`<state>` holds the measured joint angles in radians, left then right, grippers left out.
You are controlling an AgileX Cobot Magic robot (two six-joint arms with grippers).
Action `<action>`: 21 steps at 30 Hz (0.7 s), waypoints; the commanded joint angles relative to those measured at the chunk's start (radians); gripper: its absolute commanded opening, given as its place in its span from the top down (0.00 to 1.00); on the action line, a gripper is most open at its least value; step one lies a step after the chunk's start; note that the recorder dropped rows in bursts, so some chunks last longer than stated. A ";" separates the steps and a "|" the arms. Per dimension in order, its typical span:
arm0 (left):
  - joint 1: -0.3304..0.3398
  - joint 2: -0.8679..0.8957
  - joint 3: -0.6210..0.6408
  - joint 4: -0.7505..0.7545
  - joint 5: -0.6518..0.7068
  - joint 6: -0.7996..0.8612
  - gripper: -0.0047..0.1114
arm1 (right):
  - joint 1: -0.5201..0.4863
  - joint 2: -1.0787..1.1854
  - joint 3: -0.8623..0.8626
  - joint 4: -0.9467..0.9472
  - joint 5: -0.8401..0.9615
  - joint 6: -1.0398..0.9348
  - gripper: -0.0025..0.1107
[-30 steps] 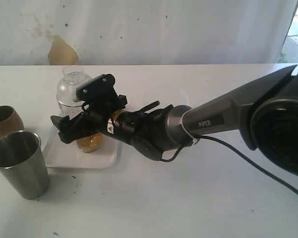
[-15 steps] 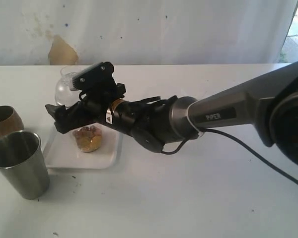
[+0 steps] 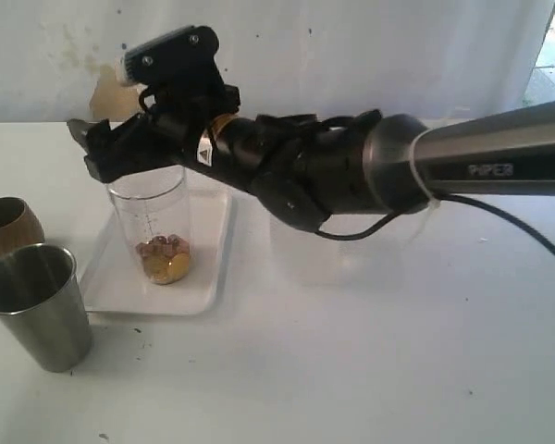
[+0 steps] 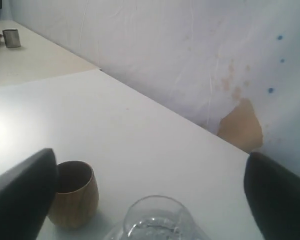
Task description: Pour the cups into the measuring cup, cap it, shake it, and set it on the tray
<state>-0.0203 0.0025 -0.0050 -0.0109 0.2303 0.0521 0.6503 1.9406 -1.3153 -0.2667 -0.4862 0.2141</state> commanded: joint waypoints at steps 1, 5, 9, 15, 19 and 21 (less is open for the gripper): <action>-0.002 -0.003 0.005 0.004 0.002 -0.002 0.95 | -0.003 -0.122 -0.003 0.000 0.134 -0.013 0.38; -0.002 -0.003 0.005 0.004 0.002 -0.002 0.95 | -0.003 -0.218 -0.003 0.000 0.271 0.000 0.72; -0.002 -0.003 0.005 0.004 0.002 -0.002 0.95 | -0.003 -0.313 -0.003 0.000 0.441 0.008 0.98; -0.002 -0.003 0.005 0.004 0.002 -0.002 0.95 | -0.001 -0.445 0.081 0.000 0.528 0.008 0.98; -0.002 -0.003 0.005 0.004 0.002 -0.002 0.95 | 0.000 -0.566 0.204 0.000 0.503 0.006 0.98; -0.002 -0.003 0.005 0.004 0.002 -0.002 0.95 | 0.000 -0.623 0.260 0.000 0.503 -0.003 0.98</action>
<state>-0.0203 0.0025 -0.0050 -0.0089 0.2303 0.0521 0.6503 1.3968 -1.1259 -0.2667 0.0245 0.2199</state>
